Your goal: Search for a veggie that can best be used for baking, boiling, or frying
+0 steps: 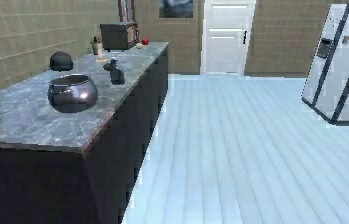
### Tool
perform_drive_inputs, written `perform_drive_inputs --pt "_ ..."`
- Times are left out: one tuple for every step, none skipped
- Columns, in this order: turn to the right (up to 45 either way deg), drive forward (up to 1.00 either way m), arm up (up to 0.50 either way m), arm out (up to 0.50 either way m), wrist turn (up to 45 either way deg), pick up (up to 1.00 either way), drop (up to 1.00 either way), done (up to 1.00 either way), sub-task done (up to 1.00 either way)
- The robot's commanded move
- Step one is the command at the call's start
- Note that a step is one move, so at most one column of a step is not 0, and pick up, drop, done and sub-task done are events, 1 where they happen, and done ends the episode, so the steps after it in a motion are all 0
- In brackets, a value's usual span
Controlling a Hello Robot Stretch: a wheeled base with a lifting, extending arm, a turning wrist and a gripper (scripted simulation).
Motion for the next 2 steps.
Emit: perform_drive_inputs --pt "0.0 1.00 0.00 0.00 0.0 0.00 0.00 0.00 0.00" --pt "0.0 0.40 0.00 0.00 0.0 0.00 0.00 0.00 0.00"
